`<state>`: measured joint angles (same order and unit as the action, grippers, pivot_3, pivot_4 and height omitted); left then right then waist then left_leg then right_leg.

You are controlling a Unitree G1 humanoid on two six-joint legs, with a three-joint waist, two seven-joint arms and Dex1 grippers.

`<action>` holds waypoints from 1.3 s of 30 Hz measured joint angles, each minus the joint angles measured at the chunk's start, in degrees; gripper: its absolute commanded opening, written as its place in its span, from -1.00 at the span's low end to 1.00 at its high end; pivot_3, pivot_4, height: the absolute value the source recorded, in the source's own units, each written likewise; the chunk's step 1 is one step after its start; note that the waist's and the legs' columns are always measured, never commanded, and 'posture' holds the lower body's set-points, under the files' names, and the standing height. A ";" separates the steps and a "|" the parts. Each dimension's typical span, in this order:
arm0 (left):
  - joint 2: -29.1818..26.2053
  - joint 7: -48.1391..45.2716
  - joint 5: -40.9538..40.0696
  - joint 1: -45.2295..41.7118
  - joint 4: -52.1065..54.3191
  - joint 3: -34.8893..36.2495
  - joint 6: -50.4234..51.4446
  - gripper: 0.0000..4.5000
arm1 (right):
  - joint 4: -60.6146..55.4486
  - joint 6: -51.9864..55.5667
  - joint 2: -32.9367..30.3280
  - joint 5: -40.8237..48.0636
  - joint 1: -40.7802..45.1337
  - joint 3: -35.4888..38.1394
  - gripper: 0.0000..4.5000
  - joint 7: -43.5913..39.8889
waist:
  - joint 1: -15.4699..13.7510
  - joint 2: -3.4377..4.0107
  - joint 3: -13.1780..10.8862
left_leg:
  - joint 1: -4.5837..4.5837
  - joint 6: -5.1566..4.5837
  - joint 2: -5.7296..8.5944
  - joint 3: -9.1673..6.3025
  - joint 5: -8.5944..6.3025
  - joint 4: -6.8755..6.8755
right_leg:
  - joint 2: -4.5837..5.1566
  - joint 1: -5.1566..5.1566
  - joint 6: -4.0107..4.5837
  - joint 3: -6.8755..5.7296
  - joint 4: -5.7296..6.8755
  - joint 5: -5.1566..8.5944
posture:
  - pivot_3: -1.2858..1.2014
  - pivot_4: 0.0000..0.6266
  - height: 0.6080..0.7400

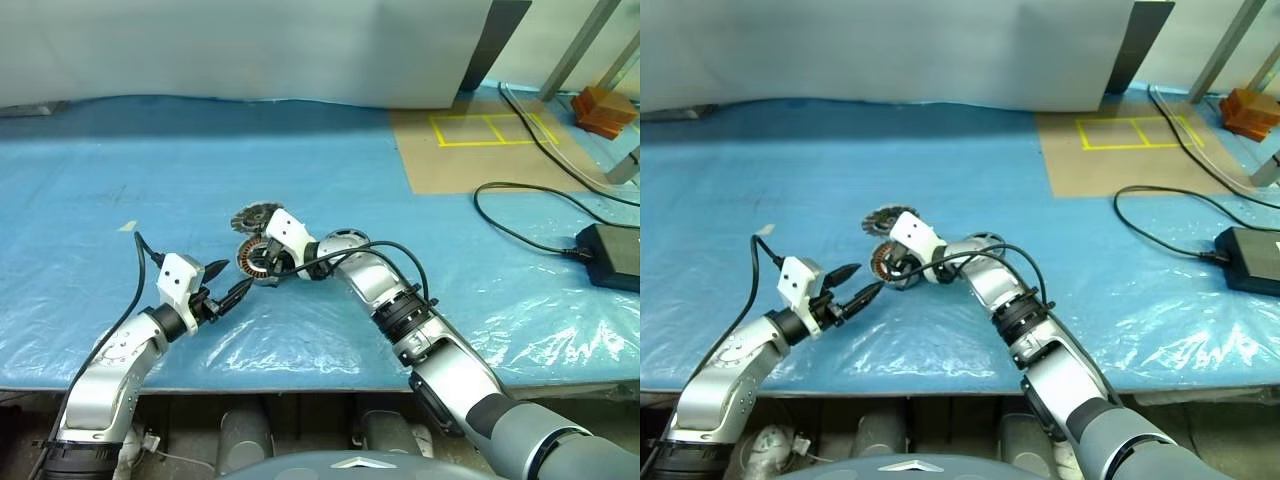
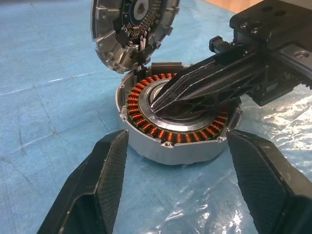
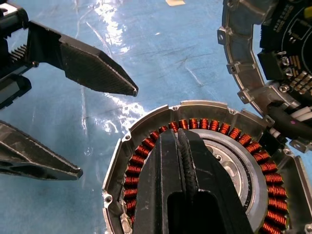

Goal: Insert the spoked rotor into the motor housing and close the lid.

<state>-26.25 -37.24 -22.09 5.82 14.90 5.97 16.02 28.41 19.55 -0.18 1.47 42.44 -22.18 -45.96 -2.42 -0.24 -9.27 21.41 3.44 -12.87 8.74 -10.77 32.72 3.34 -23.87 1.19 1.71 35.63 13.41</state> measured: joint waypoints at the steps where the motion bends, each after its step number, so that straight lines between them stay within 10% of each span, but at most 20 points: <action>1: 0.00 -0.01 0.05 0.02 -0.01 0.00 0.00 0.50 | -0.83 1.76 0.03 1.85 -0.50 1.48 -0.98 -1.42 | -0.15 0.00 0.00 | 0.04 0.00 0.00 -0.01 0.00 0.00 | 0.00 -0.01 0.00 -0.02 -0.02 0.00 | 0.03 -0.52 1.00; 8: -0.01 -0.31 -0.08 -0.19 0.09 -0.01 0.03 0.50 | -11.03 9.55 -4.63 11.77 -2.26 9.41 -0.98 -7.05 | -0.15 -0.01 0.00 | 0.26 0.00 -0.02 -0.03 0.01 -0.01 | -0.04 -0.20 -0.22 -0.06 -0.02 -0.14 | 0.03 -0.52 1.00; 18: -0.02 -2.34 -1.36 -0.16 3.73 -1.85 0.81 0.50 | -23.88 4.92 -32.28 8.43 -1.67 7.36 -0.75 -21.52 | -0.49 -0.03 -0.01 | 0.18 0.00 -0.03 -0.01 0.01 0.02 | -0.06 -0.16 -0.14 -0.01 -0.02 -0.09 | 0.03 -0.52 1.00; 27: 1.54 -2.26 -0.66 -1.79 2.35 -4.49 0.60 0.50 | -5.27 -15.23 -32.60 -0.44 8.69 1.12 0.59 -28.23 | -0.04 -0.03 -0.01 | 0.33 -0.08 -0.03 0.01 0.02 0.34 | -0.03 -0.19 0.02 -0.01 0.08 -0.02 | 0.03 -0.52 1.00; 39: 1.97 -1.64 1.07 -1.60 1.19 -5.39 -0.75 0.50 | 18.85 -33.35 -26.71 -10.82 17.80 -4.30 0.59 -31.00 | -0.07 -0.03 -0.01 | 0.58 -0.42 -0.08 -0.01 0.14 0.41 | -0.02 -0.34 0.04 -0.10 0.11 -0.02 | 0.03 -0.52 1.00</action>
<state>-24.28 -38.88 -21.02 4.22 16.09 0.58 15.27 47.26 -13.80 -26.89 -9.35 60.24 -26.48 -76.96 -2.49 -0.28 -9.28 21.99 3.03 -12.95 8.73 -10.63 33.14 3.32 -24.21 1.23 1.61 35.74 13.39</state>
